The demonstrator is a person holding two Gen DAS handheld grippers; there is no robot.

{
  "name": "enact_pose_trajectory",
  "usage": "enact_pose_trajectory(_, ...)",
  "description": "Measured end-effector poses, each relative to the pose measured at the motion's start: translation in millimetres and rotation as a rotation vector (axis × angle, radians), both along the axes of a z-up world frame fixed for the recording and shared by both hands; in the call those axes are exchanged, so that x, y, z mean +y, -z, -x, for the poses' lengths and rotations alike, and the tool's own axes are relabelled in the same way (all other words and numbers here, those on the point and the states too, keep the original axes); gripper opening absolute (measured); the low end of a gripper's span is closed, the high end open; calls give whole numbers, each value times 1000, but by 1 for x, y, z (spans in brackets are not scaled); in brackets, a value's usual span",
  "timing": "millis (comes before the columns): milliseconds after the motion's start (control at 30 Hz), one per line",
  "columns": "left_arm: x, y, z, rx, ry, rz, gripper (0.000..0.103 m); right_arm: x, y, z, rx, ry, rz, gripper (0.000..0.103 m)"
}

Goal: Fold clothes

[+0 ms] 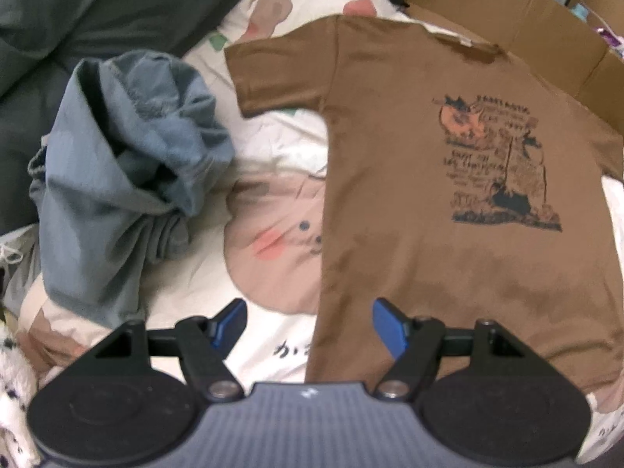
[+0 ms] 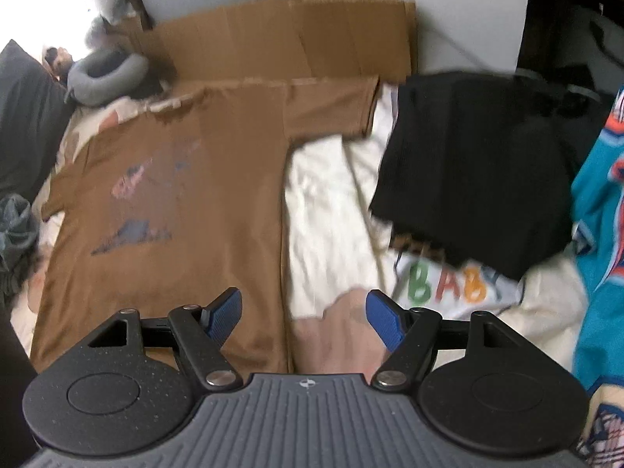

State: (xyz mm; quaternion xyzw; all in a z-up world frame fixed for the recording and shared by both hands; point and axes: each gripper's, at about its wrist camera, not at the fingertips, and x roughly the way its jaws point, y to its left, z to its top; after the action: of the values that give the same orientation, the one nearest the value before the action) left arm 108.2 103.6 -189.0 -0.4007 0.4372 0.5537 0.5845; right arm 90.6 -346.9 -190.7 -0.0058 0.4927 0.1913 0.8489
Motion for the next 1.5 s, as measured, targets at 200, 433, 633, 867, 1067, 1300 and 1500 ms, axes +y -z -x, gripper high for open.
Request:
enact_pose_trajectory(200,-6,9,0,-15,-25,32,73,11,48,9,110,-78,10,64)
enact_pose_trajectory(433,-12,27,-11,-3,-16,73,73,15,105,17,219,-119,54,50)
enact_pose_trajectory(633,-18,39,-16,1,-14,110,73,14,127,22,279,-89,4,42)
enact_pose_trajectory(867,-18,44,-15,6,-15,128,73,11,139,16,308,-46,-22,32)
enact_pose_trajectory(1067,-19,45,-12,16,-20,142,73,17,143,11,341,-53,-38,32)
enact_pose_trajectory(1300,-21,45,-12,25,-24,149,73,23,150,5,362,-85,-46,31)
enact_pose_trajectory(1500,-21,45,-12,24,-22,149,73,16,143,3,351,-139,-72,30)
